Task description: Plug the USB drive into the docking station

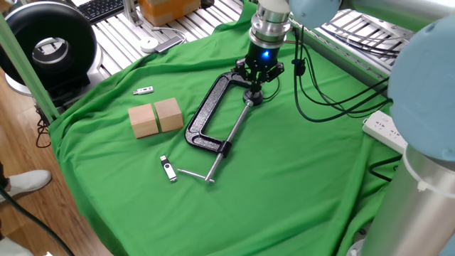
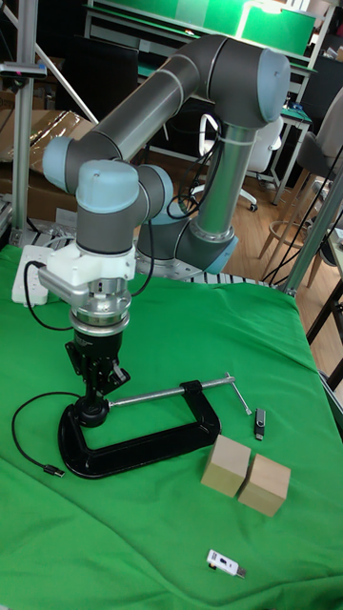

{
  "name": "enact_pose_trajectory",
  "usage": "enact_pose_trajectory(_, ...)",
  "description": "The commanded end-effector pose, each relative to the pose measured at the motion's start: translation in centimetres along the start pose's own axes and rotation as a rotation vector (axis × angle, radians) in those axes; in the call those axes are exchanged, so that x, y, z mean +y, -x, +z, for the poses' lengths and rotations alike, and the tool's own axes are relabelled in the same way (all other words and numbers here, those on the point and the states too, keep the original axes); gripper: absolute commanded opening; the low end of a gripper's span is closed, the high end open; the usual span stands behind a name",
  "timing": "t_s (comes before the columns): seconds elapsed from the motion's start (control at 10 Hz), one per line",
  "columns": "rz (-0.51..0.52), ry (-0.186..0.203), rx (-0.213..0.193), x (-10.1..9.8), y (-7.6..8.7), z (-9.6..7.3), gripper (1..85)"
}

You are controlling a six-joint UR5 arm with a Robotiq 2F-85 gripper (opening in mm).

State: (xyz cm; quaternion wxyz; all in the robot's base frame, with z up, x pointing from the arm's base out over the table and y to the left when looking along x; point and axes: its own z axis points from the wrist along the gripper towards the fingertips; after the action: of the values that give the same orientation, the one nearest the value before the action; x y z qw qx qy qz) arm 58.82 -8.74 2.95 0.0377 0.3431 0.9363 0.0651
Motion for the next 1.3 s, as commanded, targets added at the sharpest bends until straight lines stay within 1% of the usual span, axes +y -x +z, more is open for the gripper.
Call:
enact_pose_trajectory(0.0, 0.009, 0.016, 0.005, 0.0, 0.0, -0.4, 1.7)
enact_pose_trajectory(0.1, 0.008, 0.011, 0.003, -0.1, -0.3, -1.1, 1.7)
enact_pose_trajectory(0.2, 0.005, -0.018, -0.009, -0.2, -0.4, -0.8, 1.7)
enact_pose_trajectory(0.3, 0.004, -0.037, -0.007, 0.4, -0.3, -0.4, 1.7)
enact_pose_trajectory(0.4, 0.004, -0.024, -0.013, 0.9, -0.3, 0.1, 1.7)
enact_pose_trajectory(0.5, -0.05, -0.05, -0.002, 0.9, -0.6, -0.2, 1.7)
enact_pose_trajectory(0.6, -0.098, -0.087, 0.018, 0.1, -1.0, -0.4, 1.7)
enact_pose_trajectory(0.7, -0.139, -0.126, 0.029, -0.7, -1.1, -0.6, 3.7)
enact_pose_trajectory(0.8, -0.175, -0.145, 0.038, -0.9, -1.2, -0.8, 7.3)
enact_pose_trajectory(0.9, -0.193, -0.178, 0.045, -0.8, -1.3, -1.1, 14.3)
enact_pose_trajectory(1.0, -0.21, -0.19, 0.045, -0.1, -1.5, -1.4, 17.0)
enact_pose_trajectory(1.1, -0.235, -0.15, 0.058, 1.0, -2.0, -1.4, 27.3)
enact_pose_trajectory(1.2, -0.258, -0.119, 0.076, 1.5, -2.3, -1.5, 37.7)
